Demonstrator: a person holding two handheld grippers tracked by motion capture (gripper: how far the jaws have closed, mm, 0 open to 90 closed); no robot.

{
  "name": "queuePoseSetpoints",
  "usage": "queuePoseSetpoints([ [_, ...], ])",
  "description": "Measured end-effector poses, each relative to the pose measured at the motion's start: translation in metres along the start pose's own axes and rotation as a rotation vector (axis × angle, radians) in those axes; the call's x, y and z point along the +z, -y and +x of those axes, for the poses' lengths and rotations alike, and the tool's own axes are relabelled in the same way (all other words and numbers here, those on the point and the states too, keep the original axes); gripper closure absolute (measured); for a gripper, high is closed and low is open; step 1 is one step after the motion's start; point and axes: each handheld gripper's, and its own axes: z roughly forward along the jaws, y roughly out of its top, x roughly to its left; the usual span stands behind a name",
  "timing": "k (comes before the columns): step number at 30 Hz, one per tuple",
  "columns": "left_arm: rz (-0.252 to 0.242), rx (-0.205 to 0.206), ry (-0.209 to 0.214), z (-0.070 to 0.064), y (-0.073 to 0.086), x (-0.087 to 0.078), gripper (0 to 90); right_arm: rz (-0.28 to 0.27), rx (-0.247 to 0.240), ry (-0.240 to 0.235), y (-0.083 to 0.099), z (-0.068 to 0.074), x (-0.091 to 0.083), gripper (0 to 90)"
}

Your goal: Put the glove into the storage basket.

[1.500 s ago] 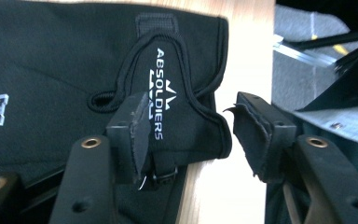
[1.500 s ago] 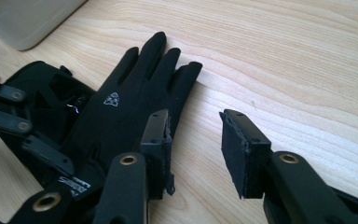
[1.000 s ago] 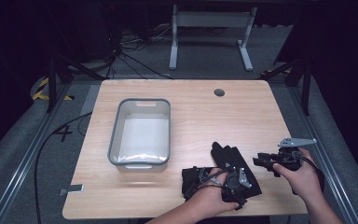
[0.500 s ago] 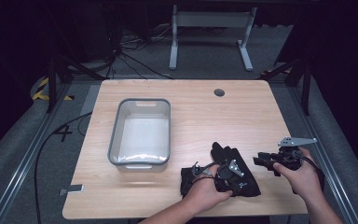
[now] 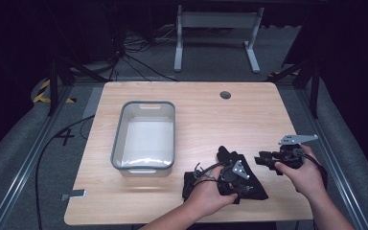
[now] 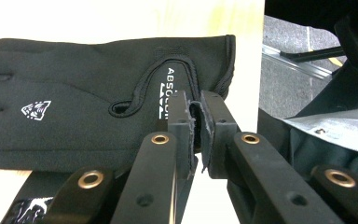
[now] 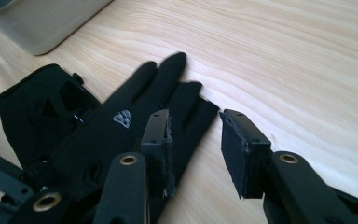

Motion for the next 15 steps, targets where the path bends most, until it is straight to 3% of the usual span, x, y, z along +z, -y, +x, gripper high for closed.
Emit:
queuePoseSetpoints([
  [1, -0.002, -0.008, 0.001, 0.001, 0.002, -0.001, 83.6, 0.010, -0.027, -0.020, -0.007, 0.001, 0.010, 63.5],
  [3, -0.011, -0.014, -0.001, 0.002, 0.004, -0.001, 83.6, 0.015, -0.033, -0.024, -0.010, 0.002, 0.015, 63.6],
  [8, -0.023, -0.029, 0.000, 0.003, 0.008, -0.001, 83.5, 0.052, -0.072, -0.061, -0.026, 0.003, 0.048, 63.6],
  [15, -0.022, -0.054, 0.014, 0.005, 0.014, -0.001, 83.5, 0.077, -0.077, -0.083, -0.040, 0.000, 0.082, 63.3],
])
